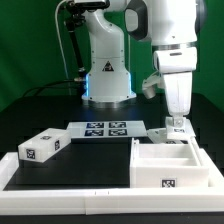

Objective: Assemble cabinet

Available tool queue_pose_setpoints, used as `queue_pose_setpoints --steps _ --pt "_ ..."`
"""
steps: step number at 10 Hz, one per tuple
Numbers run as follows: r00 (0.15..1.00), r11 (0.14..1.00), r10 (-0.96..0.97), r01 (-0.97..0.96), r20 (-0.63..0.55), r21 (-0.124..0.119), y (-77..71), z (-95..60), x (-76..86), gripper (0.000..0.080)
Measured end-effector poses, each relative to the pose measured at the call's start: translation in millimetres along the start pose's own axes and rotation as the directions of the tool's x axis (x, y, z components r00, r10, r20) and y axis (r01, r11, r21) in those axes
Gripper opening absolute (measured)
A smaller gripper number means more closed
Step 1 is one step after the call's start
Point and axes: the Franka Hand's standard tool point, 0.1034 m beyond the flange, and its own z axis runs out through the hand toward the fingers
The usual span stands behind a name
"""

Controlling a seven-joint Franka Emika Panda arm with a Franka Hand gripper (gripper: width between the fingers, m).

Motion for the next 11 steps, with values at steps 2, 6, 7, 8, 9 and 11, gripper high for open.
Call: queue_pose_setpoints --steps 2,6,7,8,9,11 --pt "1.0 1.0 0.005 -0.005 -0.001 -0.002 3.7 -0.3 -0.9 0.0069" --pt "1.0 1.0 0.03 -0.03 0.0 -0.001 4.8 0.6 -6.9 0.007" --pt "0.999 0.999 0.032 -0.032 0.0 -0.001 5.1 0.6 -7.5 0.007" --pt "0.999 0.999 0.034 -0.034 -0.001 -0.001 5.2 1.0 -6.7 0.007" --pt "0.999 0.999 0.037 -0.037 -0.002 -0.001 6.4 1.2 -4.5 0.007" --pt "0.999 0.999 0.049 -0.049 -0.004 0.0 10.5 2.1 -2.2 0.007"
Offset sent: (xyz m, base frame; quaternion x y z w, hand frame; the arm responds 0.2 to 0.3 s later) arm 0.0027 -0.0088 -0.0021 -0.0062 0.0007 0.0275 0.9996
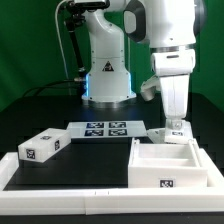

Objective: Assemble cabinet

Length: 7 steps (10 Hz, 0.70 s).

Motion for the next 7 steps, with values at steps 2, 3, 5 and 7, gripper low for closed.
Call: queue_pose_setpoints --steps 2,3,5,7 --pt "1.0 1.0 0.019 -0.019 -0.002 -0.001 6.0 0.9 1.0 0.007" --pt "1.0 1.0 0.026 -0.026 -0.002 -0.001 6.2 0.8 0.9 0.007" --pt "1.0 1.0 0.027 -0.027 -0.003 -0.002 6.4 0.7 0.6 0.007" --pt "1.0 1.0 0.027 -0.027 -0.003 -0.002 7.0 0.8 0.5 0.007"
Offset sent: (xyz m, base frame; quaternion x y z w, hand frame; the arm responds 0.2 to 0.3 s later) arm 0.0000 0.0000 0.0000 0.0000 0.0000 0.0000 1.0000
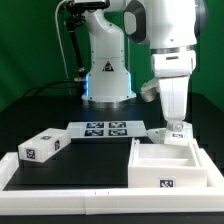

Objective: Assemble cabinet

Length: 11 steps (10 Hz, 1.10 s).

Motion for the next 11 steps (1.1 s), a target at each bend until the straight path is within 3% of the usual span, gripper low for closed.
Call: queue_pose_setpoints --steps 6,11 --pt "1.0 1.0 0.028 -0.028 0.005 0.004 56.4 0.9 -1.2 0.007" --pt "1.0 1.0 0.023 -0.023 0.002 0.0 60.9 0.7 -2.0 0.007"
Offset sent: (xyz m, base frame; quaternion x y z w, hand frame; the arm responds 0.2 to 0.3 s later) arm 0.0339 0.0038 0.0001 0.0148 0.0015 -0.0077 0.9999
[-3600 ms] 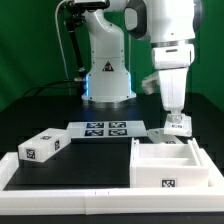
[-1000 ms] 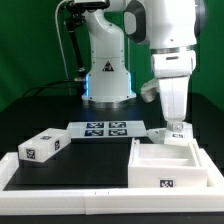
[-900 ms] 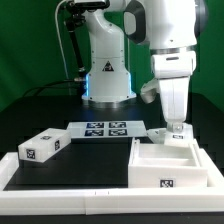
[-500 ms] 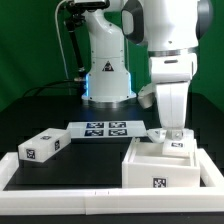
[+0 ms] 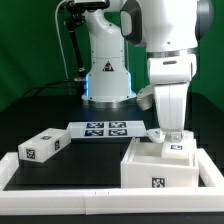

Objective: Assemble cabinet

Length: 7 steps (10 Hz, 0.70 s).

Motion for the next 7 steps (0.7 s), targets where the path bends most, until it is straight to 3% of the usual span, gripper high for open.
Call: queue_pose_setpoints --steps 4,7 --pt "1.0 1.0 -0.013 0.013 0.012 0.021 35.2 1.0 1.3 0.007" --pt "1.0 0.999 -0.01 0.009 0.017 0.031 50.7 2.3 1.6 0.007"
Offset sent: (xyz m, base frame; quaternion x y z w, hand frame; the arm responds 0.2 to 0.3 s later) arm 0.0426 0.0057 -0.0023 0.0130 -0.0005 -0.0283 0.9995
